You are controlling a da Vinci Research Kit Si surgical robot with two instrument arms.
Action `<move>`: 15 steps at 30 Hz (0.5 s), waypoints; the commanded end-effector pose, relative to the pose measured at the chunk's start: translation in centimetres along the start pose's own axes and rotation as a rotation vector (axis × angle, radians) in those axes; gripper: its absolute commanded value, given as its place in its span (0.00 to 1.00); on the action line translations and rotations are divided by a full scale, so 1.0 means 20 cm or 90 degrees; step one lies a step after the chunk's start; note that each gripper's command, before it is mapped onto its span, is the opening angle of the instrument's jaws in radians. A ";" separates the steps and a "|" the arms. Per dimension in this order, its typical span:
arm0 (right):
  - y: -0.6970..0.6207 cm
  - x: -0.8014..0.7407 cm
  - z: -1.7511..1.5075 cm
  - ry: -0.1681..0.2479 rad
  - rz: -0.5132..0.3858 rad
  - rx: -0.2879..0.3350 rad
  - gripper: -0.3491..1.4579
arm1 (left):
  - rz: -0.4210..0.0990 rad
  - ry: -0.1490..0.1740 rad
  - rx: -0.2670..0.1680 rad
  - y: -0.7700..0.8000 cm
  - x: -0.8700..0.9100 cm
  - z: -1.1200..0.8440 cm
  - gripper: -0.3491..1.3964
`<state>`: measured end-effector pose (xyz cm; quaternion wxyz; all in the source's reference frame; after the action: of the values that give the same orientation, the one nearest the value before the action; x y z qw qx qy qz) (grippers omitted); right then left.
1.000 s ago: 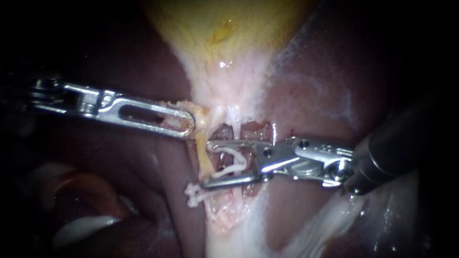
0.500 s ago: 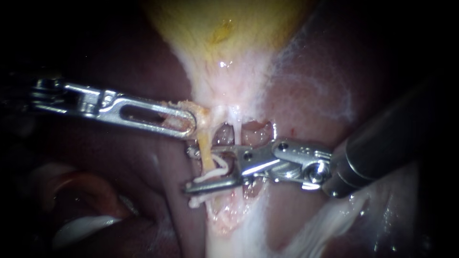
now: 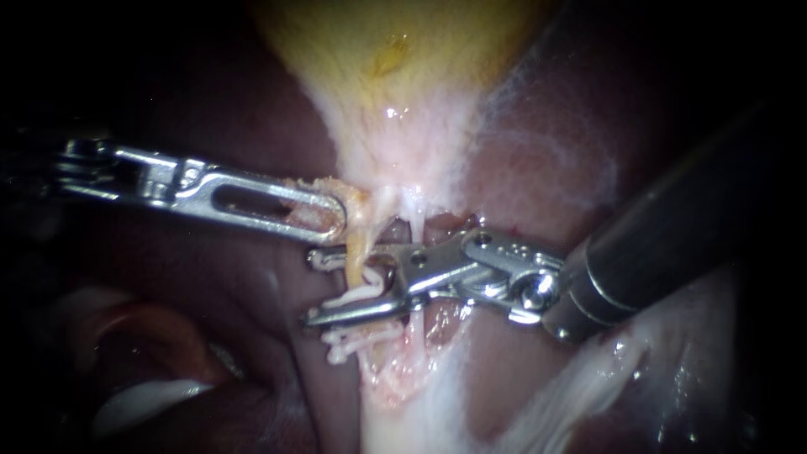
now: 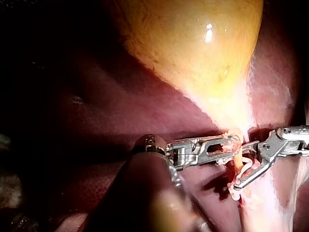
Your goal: Clipping third clip left tube
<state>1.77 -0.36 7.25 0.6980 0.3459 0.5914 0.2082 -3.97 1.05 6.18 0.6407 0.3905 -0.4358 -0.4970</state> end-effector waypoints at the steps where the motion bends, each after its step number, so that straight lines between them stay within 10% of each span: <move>1: 0.000 0.000 0.000 0.000 0.003 -0.001 0.42 | 0.000 0.000 0.001 0.000 0.000 0.000 0.00; 7: 0.000 0.000 -0.001 0.000 0.037 0.000 0.29 | 0.000 0.000 0.001 0.001 0.000 0.000 0.00; 10: -0.001 -0.001 -0.004 0.002 0.085 0.003 0.00 | 0.000 0.000 0.001 0.001 0.000 0.000 0.00; 15: 0.000 -0.004 -0.007 -0.012 0.084 0.003 0.00 | 0.000 0.000 0.001 0.001 0.000 0.000 0.00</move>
<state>1.61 -0.37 7.30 0.6891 0.3884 0.5590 0.2485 -3.97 1.07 6.21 0.6408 0.3909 -0.4359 -0.4965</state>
